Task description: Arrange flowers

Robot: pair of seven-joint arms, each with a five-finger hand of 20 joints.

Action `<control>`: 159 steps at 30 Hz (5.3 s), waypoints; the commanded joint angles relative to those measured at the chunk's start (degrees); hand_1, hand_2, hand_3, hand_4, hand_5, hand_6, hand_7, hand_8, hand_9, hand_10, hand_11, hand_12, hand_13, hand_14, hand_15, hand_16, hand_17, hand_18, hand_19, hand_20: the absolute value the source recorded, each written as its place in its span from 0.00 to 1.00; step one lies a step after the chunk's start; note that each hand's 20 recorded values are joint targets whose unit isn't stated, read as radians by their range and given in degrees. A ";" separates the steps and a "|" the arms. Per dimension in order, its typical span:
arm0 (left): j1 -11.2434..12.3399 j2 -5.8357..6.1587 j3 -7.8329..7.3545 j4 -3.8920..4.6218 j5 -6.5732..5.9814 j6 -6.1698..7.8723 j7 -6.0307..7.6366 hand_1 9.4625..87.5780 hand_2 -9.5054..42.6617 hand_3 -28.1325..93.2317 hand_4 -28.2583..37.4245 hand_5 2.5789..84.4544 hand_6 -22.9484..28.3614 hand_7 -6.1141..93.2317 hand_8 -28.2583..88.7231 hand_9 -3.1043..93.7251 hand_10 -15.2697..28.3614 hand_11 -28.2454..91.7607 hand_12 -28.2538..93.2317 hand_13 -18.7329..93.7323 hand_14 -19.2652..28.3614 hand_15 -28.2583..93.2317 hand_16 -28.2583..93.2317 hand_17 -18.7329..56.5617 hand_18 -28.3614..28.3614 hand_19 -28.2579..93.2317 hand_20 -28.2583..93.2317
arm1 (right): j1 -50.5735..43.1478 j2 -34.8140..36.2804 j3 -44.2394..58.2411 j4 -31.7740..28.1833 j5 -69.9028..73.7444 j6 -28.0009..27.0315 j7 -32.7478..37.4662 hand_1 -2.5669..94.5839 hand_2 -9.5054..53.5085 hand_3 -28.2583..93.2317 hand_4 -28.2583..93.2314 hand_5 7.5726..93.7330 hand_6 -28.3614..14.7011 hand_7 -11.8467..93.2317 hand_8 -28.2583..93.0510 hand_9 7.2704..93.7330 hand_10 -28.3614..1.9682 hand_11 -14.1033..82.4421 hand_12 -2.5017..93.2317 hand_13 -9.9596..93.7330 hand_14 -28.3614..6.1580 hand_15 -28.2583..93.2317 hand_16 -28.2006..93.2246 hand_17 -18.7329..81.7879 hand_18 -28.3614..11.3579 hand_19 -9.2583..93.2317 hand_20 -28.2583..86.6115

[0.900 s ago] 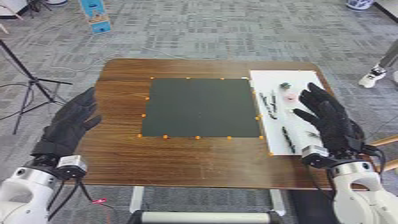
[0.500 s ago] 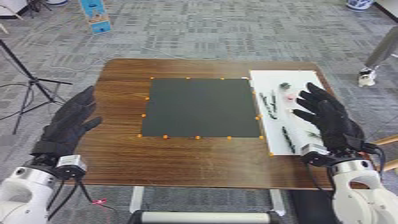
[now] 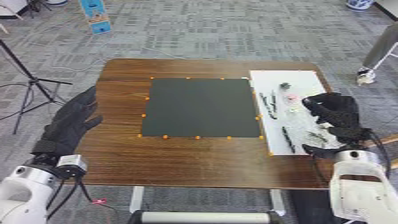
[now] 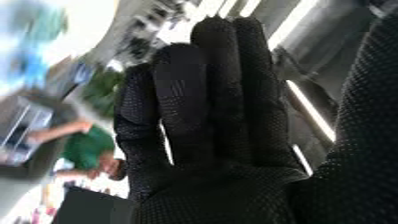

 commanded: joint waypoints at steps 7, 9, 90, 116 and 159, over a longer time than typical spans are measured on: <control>1.06 0.70 -1.20 -0.29 -2.01 0.23 -0.02 0.34 0.00 0.64 0.00 0.20 0.46 0.23 0.16 0.16 0.51 0.30 0.42 0.24 0.59 0.27 0.30 0.11 0.77 0.51 0.29 | 7.28 10.34 -10.63 0.09 -36.50 -29.30 16.97 0.43 0.00 0.49 0.02 0.65 0.63 0.45 0.12 0.70 0.51 0.63 0.37 0.69 0.50 0.84 0.50 0.51 0.20 0.90 0.63; 0.98 0.65 -1.07 -0.28 -2.10 0.42 0.14 0.34 0.00 0.64 0.00 0.20 0.46 0.23 0.16 0.16 0.51 0.30 0.42 0.24 0.59 0.28 0.30 0.11 0.77 0.51 0.29 | 9.33 10.15 -13.23 1.06 -36.55 -28.57 17.60 0.42 0.00 0.53 0.00 0.65 0.63 0.44 0.12 0.70 0.51 0.63 0.37 0.69 0.50 0.84 0.50 0.51 0.20 0.90 0.63; 1.81 0.85 -2.51 -0.43 -2.51 0.83 0.03 0.32 0.00 0.66 0.00 0.21 0.47 0.23 0.16 0.17 0.52 0.31 0.40 0.25 0.60 0.29 0.30 0.11 0.76 0.51 0.29 | 3.26 9.88 -20.18 6.49 -44.06 -32.05 22.27 0.37 0.00 0.79 0.00 0.65 0.65 0.66 0.09 0.70 0.56 0.75 0.47 0.69 0.48 0.89 0.58 0.50 0.19 0.92 0.67; 1.80 0.65 -2.48 -0.41 -2.97 1.67 -0.06 0.30 0.00 0.68 0.00 0.21 0.47 0.23 0.16 0.17 0.52 0.32 0.40 0.25 0.60 0.29 0.30 0.10 0.76 0.51 0.29 | 8.14 7.72 -24.35 8.87 -42.99 -32.40 19.70 0.51 0.00 0.90 0.05 0.69 0.68 0.65 0.36 0.79 0.65 0.64 0.69 0.77 0.56 0.91 0.60 0.56 0.18 0.97 0.69; 5.77 -1.78 -11.89 -2.06 -10.05 -3.33 6.33 0.23 0.00 0.75 0.00 0.21 0.46 0.22 0.16 0.18 0.52 0.31 0.40 0.25 0.60 0.28 0.30 0.10 0.77 0.49 0.29 | 36.39 -21.06 -42.63 14.77 -33.16 -23.08 25.23 0.42 0.00 0.91 0.22 0.67 0.65 0.66 0.53 0.86 0.69 0.70 0.69 0.85 0.61 0.91 0.62 0.66 0.19 1.00 0.74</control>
